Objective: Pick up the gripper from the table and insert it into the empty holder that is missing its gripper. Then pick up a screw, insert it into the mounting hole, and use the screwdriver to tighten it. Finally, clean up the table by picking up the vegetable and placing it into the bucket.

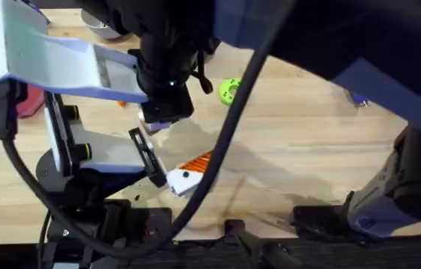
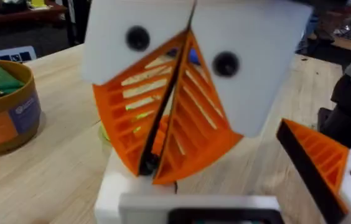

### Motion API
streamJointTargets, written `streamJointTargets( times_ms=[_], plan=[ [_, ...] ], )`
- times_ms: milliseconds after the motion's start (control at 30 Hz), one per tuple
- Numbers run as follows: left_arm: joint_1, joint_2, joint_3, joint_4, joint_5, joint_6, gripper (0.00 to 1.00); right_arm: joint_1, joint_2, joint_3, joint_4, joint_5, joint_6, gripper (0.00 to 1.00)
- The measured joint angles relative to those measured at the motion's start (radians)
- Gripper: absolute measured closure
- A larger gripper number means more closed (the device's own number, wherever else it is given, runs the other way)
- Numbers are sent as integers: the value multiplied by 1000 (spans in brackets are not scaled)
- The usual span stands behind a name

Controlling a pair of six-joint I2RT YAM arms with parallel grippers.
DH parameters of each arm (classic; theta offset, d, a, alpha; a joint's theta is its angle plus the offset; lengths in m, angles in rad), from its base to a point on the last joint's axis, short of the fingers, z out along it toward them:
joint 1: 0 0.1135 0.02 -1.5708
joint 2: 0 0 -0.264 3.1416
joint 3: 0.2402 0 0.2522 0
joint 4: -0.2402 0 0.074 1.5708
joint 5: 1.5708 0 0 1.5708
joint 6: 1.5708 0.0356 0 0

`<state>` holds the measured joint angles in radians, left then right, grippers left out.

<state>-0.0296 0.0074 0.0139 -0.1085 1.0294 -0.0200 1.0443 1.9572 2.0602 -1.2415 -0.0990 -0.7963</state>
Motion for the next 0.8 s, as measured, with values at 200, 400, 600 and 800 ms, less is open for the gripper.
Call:
streamJointTargets(
  times_ms=[200, 400, 600, 800],
  plan=[
    [0, 0, 0, 0, 0, 1, 1, 0, 0, 0, -1, 0, 9, 917],
    [0, -1, 0, 1, 0, 6, 1, 1, 2, 0, -8, -7, 17, 57],
    [0, 0, 0, 1, 0, 9, 1, -5, -6, 0, -4, -7, 89, 10],
    [0, 0, 0, 1, 0, 10, 1, -60, -111, -1, 20, -10, 226, 10]
  ],
)
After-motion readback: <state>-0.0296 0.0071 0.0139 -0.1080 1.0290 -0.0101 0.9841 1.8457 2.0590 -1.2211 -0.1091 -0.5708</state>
